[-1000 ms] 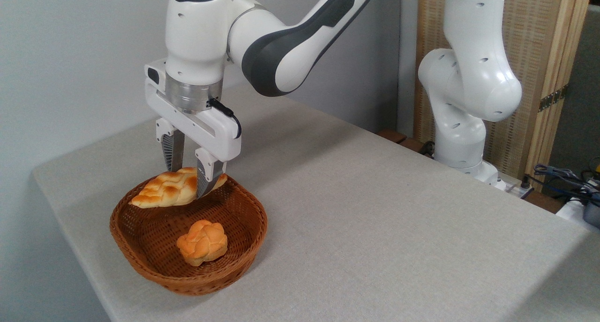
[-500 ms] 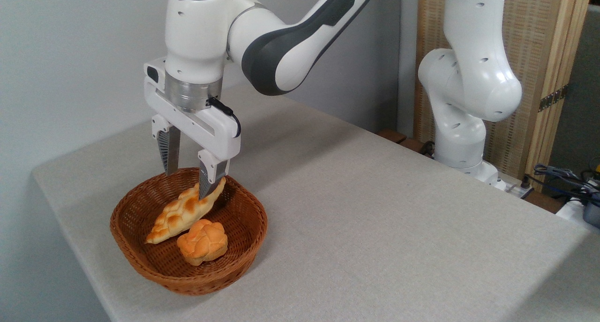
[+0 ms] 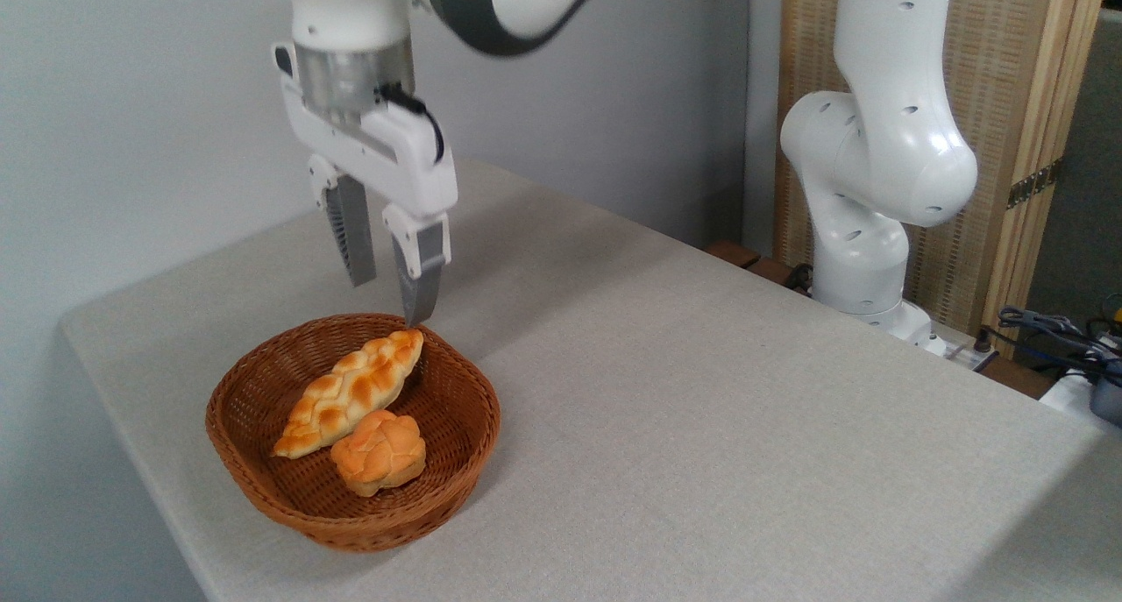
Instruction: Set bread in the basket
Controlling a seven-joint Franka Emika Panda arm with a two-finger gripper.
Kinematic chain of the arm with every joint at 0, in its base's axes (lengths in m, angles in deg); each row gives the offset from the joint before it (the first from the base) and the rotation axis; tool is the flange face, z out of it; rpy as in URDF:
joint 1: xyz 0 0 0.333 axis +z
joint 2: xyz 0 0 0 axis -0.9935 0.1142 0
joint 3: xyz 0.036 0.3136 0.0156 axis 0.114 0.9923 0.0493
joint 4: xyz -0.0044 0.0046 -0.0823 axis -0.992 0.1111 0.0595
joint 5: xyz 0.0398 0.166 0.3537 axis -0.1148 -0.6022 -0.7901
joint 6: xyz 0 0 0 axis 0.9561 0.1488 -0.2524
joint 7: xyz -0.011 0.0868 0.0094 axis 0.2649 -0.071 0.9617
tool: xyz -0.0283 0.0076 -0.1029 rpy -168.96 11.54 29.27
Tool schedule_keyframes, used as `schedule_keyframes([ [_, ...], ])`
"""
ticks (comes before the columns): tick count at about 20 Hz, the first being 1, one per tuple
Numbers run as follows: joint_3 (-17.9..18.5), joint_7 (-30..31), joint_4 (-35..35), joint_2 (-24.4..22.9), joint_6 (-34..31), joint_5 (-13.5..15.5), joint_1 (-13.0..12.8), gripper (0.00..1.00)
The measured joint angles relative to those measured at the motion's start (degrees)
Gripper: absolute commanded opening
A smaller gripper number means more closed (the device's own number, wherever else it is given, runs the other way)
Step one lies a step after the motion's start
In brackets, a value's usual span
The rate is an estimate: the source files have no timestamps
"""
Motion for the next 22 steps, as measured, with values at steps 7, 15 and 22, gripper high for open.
schedule_keyframes([
  [7,0.04,-3.45,-6.5,0.12,-8.92,-1.87,2.8,1.0],
  [15,0.14,-3.56,-11.64,1.36,-14.37,-1.87,3.33,1.0],
  [22,0.45,-4.32,-12.93,1.55,-14.63,-1.88,6.14,1.0],
])
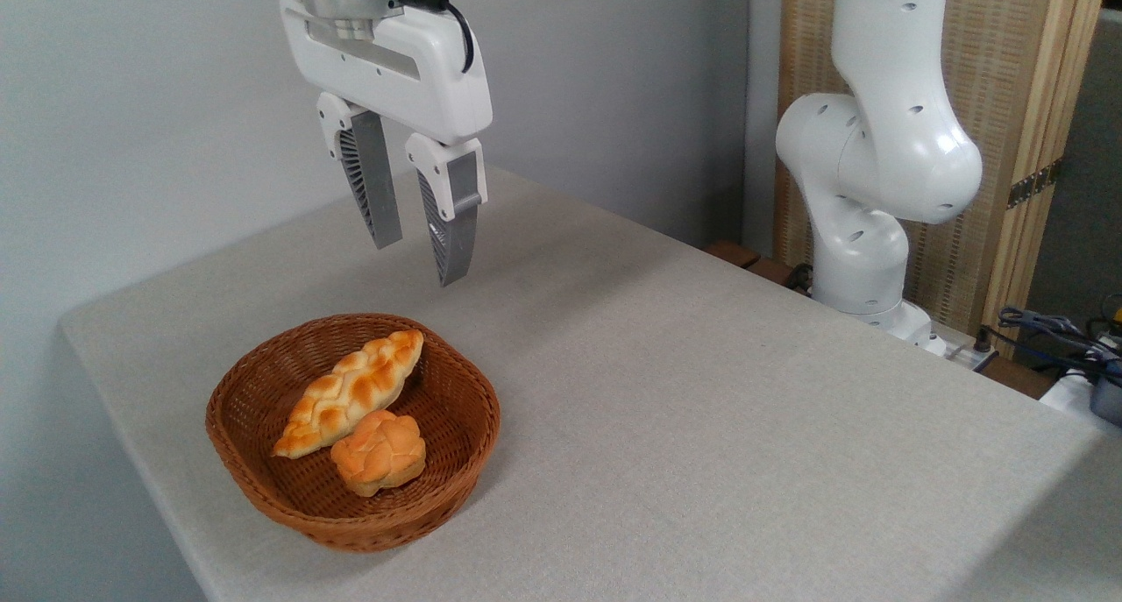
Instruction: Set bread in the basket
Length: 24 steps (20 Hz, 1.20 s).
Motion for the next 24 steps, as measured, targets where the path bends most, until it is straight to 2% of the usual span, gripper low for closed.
schedule_keyframes([
  [8,0.85,-4.23,-0.2,0.01,0.0,0.0,0.02,1.0],
  [11,1.03,-4.4,-0.24,0.01,-0.02,-0.31,0.01,1.0],
  [14,1.07,-4.4,-0.25,0.01,-0.02,-1.92,0.01,1.0],
  [24,1.08,-4.4,-0.26,0.02,-2.07,-2.95,-0.08,1.0],
])
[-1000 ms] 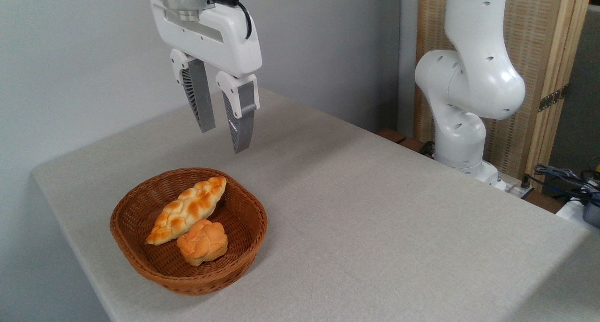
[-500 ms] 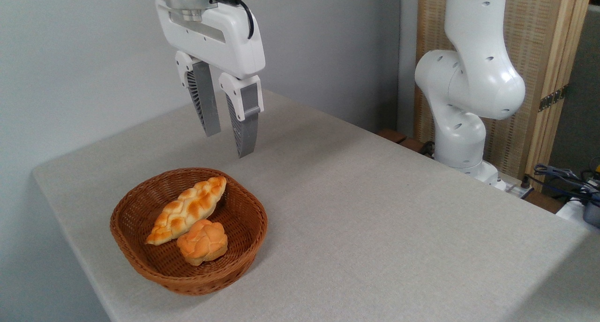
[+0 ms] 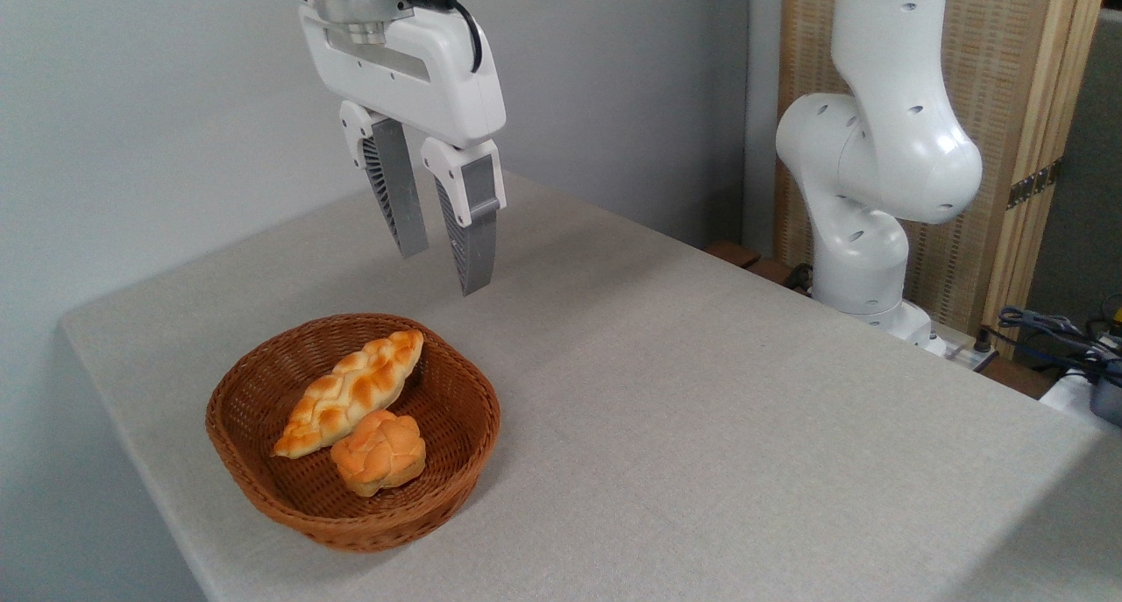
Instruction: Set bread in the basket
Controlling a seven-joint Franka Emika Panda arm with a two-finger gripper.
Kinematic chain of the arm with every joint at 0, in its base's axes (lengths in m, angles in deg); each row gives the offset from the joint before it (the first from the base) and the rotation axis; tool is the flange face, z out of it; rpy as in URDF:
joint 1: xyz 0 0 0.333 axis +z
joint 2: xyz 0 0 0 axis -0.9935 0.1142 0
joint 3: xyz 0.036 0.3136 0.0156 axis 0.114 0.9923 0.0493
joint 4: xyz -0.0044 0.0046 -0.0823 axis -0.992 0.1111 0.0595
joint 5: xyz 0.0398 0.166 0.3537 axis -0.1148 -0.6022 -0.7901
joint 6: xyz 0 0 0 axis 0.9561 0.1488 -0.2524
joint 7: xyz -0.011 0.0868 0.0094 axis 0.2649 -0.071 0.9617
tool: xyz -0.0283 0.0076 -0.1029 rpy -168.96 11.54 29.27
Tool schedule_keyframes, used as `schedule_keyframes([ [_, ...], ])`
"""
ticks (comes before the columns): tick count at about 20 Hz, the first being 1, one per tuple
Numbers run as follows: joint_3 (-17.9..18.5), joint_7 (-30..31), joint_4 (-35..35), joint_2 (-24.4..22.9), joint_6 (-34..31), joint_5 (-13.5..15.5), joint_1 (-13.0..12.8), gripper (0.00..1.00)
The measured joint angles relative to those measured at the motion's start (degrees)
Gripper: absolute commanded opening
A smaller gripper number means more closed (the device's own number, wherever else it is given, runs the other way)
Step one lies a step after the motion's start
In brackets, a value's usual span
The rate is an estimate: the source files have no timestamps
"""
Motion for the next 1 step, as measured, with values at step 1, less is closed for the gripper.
schedule_keyframes([
  [1,0.0,0.0,0.0,0.0,0.0,0.0,0.0,1.0],
])
